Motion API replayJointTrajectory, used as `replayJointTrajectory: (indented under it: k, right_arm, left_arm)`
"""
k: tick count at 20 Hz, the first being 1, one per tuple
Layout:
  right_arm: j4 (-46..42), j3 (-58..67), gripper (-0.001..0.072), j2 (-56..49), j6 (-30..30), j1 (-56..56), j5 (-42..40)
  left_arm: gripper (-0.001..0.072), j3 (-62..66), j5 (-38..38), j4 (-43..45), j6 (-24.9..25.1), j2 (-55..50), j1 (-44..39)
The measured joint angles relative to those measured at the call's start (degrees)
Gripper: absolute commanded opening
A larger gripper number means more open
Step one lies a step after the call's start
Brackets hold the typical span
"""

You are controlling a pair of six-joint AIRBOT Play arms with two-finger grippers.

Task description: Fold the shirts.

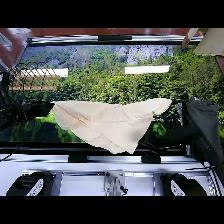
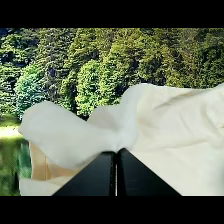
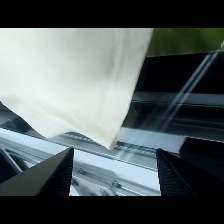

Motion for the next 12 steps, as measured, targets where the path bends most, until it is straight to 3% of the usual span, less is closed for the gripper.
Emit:
replayJointTrajectory:
  k: [7,8,9,11,12]
  right_arm:
    - [7.39,-5.44,0.0627,-4.33,3.72,10.25,11.21]
    - [8.76,-5.55,0.0596,-5.49,3.87,11.37,12.35]
    - [10.19,-5.64,0.0457,-6.54,3.78,12.48,14.01]
    - [11.82,-6.01,0.0058,-8.09,3.39,14.23,18.49]
    - [12.74,-5.77,0.0063,-8.52,3.28,14.67,20.24]
  left_arm:
    - [0.003,0.0,0.0,-0.02,0.0,0.0,0.0]
    - [0.003,0.0,0.0,-0.02,0.0,-0.02,0.0]
    - [0.003,0.0,0.0,-0.02,0.0,-0.02,0.0]
    - [0.003,0.0,0.0,-0.02,0.0,0.0,0.0]
    - [0.003,0.0,0.0,-0.02,0.0,-0.02,0.0]
